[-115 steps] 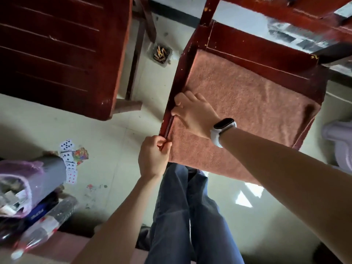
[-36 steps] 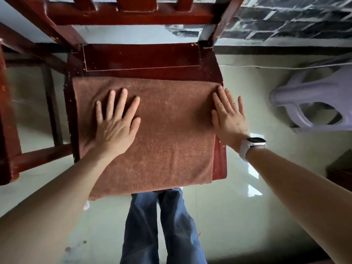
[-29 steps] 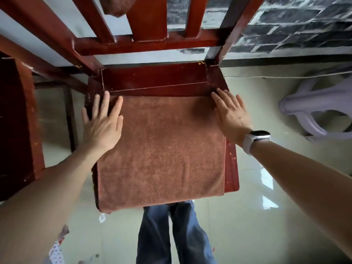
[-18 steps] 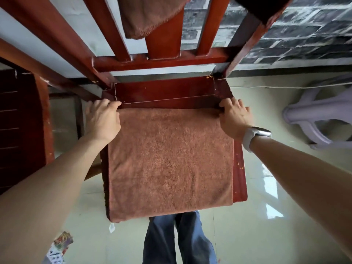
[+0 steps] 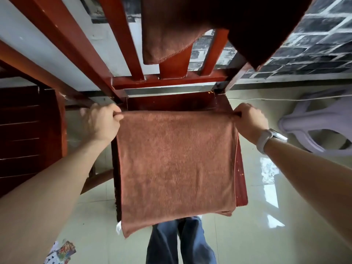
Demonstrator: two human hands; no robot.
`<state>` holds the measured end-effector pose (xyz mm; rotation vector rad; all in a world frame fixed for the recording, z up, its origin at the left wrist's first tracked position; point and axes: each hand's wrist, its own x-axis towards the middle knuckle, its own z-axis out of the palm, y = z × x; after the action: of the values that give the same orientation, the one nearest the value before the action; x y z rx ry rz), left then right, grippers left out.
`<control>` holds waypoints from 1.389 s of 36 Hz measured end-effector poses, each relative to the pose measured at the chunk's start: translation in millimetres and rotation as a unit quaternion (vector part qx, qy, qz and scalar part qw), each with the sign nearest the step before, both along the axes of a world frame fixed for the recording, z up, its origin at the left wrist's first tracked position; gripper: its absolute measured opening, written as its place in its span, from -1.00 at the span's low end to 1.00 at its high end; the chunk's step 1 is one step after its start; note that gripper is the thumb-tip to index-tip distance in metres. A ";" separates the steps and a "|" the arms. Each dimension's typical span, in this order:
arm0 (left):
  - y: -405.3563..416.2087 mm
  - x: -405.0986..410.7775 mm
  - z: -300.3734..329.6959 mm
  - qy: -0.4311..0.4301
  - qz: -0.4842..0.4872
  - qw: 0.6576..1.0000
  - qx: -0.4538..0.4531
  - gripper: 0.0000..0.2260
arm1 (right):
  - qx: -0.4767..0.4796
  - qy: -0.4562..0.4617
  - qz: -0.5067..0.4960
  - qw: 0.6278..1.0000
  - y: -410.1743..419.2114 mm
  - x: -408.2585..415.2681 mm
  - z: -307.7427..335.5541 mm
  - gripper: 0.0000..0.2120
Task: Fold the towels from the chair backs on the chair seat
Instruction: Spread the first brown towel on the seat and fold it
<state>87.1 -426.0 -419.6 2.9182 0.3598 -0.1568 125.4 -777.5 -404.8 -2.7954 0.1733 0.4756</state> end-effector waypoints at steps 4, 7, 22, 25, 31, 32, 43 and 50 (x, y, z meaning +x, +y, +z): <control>-1.6 7.6 20.4 -0.090 0.031 0.995 -0.030 -0.88 | 0.022 -0.066 -0.058 0.996 9.4 8.9 19.7 -0.81; -3.0 9.7 36.7 -0.144 0.042 0.987 -0.058 -0.88 | 0.048 -0.111 -0.082 0.989 13.8 11.2 31.8 -0.80; -9.2 -107.4 44.3 -0.153 0.002 0.986 -0.069 -0.92 | 0.153 -0.114 -0.058 0.980 -7.8 -111.1 33.1 -0.87; -7.3 -148.3 31.6 -0.135 -0.028 0.988 -0.068 -0.92 | 0.162 -0.068 -0.049 0.983 -16.2 -150.6 24.0 -0.87; -7.1 -216.3 4.4 -0.051 -0.049 0.994 -0.077 -0.92 | 0.101 0.011 -0.025 0.994 -27.9 -208.6 0.3 -0.89; -9.1 -224.1 1.3 -0.038 -0.059 0.995 -0.074 -0.92 | 0.088 0.027 -0.027 0.995 -28.6 -214.7 -2.6 -0.88; -12.8 -252.6 -28.5 0.012 -0.086 0.993 -0.081 -0.93 | 0.037 0.066 0.006 0.997 -32.2 -236.1 -18.8 -0.82; -16.9 -252.1 -32.3 0.062 -0.087 0.994 -0.020 -0.88 | -0.040 0.115 0.074 0.990 -33.9 -246.2 -27.0 -0.68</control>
<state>-165.0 -442.9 -451.9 2.9042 0.1191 -0.3680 -120.7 -811.4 -431.8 -2.8381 0.0351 0.8466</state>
